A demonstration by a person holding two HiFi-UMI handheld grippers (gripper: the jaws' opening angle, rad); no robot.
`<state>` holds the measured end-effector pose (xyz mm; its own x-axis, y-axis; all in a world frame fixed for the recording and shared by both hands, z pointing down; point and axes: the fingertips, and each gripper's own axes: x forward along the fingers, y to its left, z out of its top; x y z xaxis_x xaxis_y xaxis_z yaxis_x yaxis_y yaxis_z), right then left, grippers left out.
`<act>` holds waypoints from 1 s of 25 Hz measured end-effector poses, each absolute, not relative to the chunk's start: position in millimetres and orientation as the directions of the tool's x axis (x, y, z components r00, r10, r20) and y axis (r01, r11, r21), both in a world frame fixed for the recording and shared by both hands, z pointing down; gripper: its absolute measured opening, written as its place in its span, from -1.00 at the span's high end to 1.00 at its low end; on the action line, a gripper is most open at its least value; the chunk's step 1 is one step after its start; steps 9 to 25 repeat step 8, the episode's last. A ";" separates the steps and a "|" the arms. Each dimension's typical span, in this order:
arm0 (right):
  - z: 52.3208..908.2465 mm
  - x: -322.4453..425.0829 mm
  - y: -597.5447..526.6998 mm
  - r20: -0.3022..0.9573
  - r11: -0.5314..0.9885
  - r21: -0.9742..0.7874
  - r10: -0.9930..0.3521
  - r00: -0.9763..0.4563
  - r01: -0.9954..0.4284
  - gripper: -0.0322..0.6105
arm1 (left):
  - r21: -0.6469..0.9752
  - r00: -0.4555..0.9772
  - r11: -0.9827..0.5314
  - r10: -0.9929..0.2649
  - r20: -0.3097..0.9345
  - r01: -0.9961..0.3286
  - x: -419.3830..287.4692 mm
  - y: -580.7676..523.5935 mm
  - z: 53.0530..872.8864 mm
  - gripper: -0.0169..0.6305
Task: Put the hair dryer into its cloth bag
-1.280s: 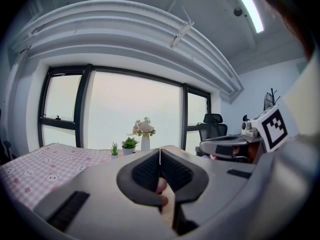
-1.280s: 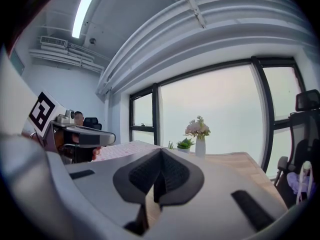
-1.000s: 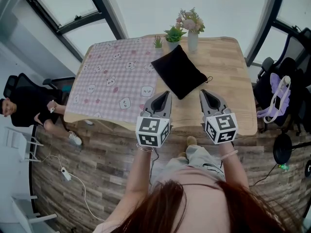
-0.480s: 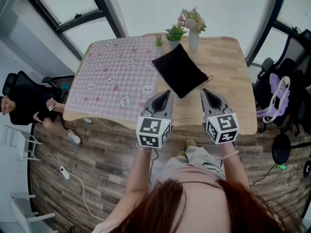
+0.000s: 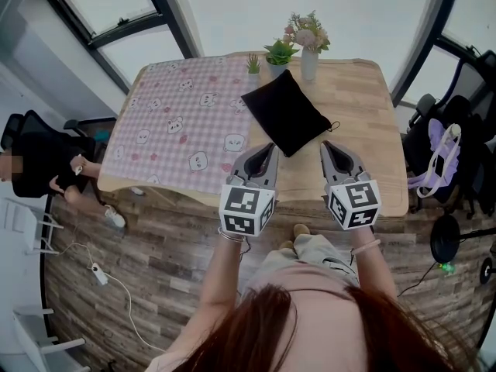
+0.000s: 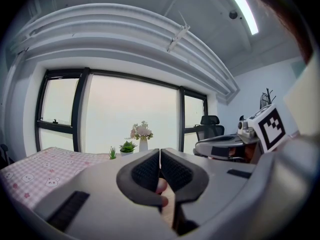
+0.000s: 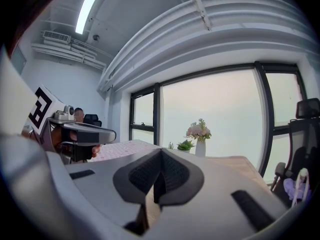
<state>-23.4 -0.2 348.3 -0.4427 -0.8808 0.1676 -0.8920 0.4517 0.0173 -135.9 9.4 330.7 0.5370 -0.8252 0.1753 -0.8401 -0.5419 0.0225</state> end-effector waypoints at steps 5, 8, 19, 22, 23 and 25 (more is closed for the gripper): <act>351.9 -23.1 -5.8 0.174 0.454 0.018 -0.879 -0.444 -0.891 0.90 | 0.023 0.542 -0.547 -0.820 0.186 -0.837 -132.7 5.0 335.7 0.90; 355.3 -20.9 -10.9 0.180 0.453 0.019 -0.878 -0.443 -0.891 0.90 | 0.028 0.545 -0.551 -0.816 0.193 -0.834 -129.6 0.1 340.0 0.90; 355.3 -20.9 -10.9 0.180 0.453 0.019 -0.878 -0.443 -0.891 0.90 | 0.028 0.545 -0.551 -0.816 0.193 -0.834 -129.6 0.1 340.0 0.90; 355.3 -20.9 -10.9 0.180 0.453 0.019 -0.878 -0.443 -0.891 0.90 | 0.028 0.545 -0.551 -0.816 0.193 -0.834 -129.6 0.1 340.0 0.90; 355.3 -20.9 -10.9 0.180 0.453 0.019 -0.878 -0.443 -0.891 0.90 | 0.028 0.545 -0.551 -0.816 0.193 -0.834 -129.6 0.1 340.0 0.90; 355.3 -20.9 -10.9 0.180 0.453 0.019 -0.878 -0.443 -0.891 0.90 | 0.028 0.545 -0.551 -0.816 0.193 -0.834 -129.6 0.1 340.0 0.90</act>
